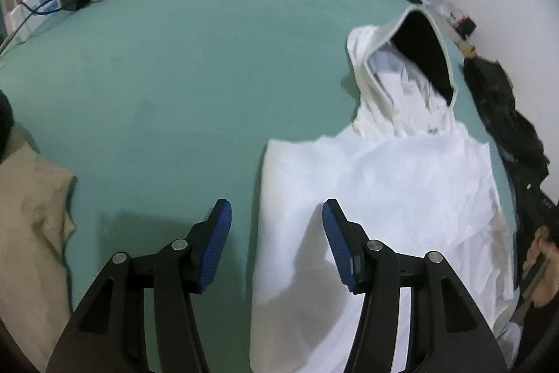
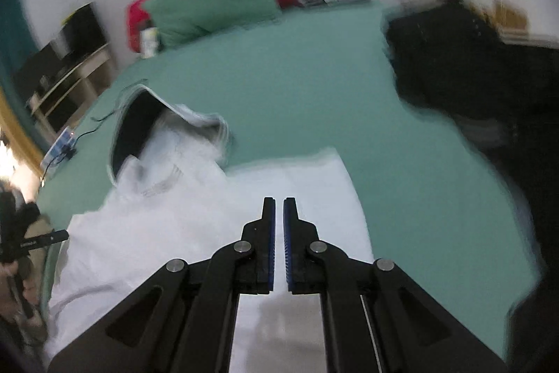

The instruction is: Fold large clothes

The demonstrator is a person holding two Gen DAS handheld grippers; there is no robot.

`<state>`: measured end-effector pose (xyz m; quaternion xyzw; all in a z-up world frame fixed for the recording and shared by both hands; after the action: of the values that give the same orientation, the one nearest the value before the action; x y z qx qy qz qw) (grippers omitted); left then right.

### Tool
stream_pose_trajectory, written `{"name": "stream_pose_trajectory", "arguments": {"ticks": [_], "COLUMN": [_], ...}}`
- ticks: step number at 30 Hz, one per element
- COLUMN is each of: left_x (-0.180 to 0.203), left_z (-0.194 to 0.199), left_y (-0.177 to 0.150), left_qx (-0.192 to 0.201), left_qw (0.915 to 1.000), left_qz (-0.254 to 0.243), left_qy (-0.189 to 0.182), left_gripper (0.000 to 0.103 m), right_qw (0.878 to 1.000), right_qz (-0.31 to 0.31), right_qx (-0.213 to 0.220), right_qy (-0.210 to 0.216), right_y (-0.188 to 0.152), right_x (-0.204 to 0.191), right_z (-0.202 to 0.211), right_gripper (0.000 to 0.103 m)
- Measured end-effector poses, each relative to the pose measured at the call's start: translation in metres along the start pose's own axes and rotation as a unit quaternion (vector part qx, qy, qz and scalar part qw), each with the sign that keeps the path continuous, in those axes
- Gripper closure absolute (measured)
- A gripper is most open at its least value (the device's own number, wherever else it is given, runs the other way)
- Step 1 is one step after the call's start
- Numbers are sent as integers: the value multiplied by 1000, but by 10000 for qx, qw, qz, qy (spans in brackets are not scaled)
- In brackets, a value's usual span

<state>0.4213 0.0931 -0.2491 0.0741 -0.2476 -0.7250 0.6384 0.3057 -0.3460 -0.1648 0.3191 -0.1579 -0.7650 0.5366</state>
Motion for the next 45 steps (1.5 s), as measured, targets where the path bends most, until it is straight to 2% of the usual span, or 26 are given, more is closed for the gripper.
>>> {"name": "stream_pose_trajectory", "arguments": {"ticks": [3, 6, 8, 9, 10, 11, 12, 15, 17, 19, 21, 23, 25, 28, 33, 38, 41, 45], "left_x": [2, 0, -1, -2, -3, -5, -6, -9, -10, -12, -15, -17, -19, -22, -24, -26, -15, 1], "left_z": [-2, 5, 9, 10, 11, 11, 11, 10, 10, 11, 14, 16, 18, 19, 23, 18, 20, 6], "left_y": [-2, 1, 2, 2, 2, 2, 2, 2, 2, 3, 3, 4, 5, 7, 9, 8, 7, 4], "left_qx": [13, 196, 328, 363, 378, 392, 393, 355, 362, 388, 444, 523, 663, 705, 786, 698, 901, 684], "left_qw": [10000, 9998, 9994, 9992, 9991, 9990, 9990, 9991, 9991, 9990, 9987, 9982, 9972, 9968, 9961, 9966, 9957, 9971], "left_qz": [5, 73, 89, 107, 128, 162, 192, 201, 186, 204, 233, 276, 330, 376, 287, 375, 80, -282], "left_qy": [74, 69, 103, 127, 136, 134, 119, 89, 113, 109, 93, 95, 35, 29, 280, 213, 189, 185], "left_gripper": [46, 46, 46, 46, 46, 46, 46, 46, 46, 46, 46, 46, 46, 46, 46, 46, 46, 46], "right_qw": [9985, 9982, 9984, 9986, 9990, 9992, 9994, 9985, 9985, 9984, 9955, 9940, 9918, 9898, 9866, 9851, 9868, 9890], "right_qz": [-458, -534, -496, -457, -377, -294, -180, -56, -33, 278, 614, 803, 1019, 1215, 1414, 1434, 1346, 1139], "right_qx": [-289, -281, -197, -164, -136, -138, -206, -545, -538, -454, -463, -432, -406, -327, 151, 366, 174, -232], "right_qy": [-47, 38, 168, 194, 212, 213, 216, 92, 48, -170, -557, -610, -650, -668, -804, -874, -879, -920], "right_y": [-18, -12, -3, 3, 9, 12, 15, 12, 8, 2, -5, -9, -11, -9, 2, 7, -1, -21], "right_x": [32, 41, 38, 34, 28, 23, 17, 9, 7, -4, -11, -16, -19, -20, -21, -15, -1, 22], "right_z": [-10, -13, -15, -18, -21, -25, -33, -64, -71, -75, -76, -75, -72, -63, -20, 17, 20, 1], "right_gripper": [98, 96, 89, 78, 61, 51, 34, 33, 37, 78, 83, 88, 101, 101, 101, 101, 101, 101]}}
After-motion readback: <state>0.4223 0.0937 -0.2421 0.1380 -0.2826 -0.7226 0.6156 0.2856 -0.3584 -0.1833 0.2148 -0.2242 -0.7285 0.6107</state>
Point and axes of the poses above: each gripper's, at about its wrist camera, not at the fingertips, and z roughly against the way its jaws point, x to its right, y to its top, the point moved 2 cm from there along -z, roughly the way its jaws point, and after that the axes turned 7 degrees about -z, right-handed, at the moved point
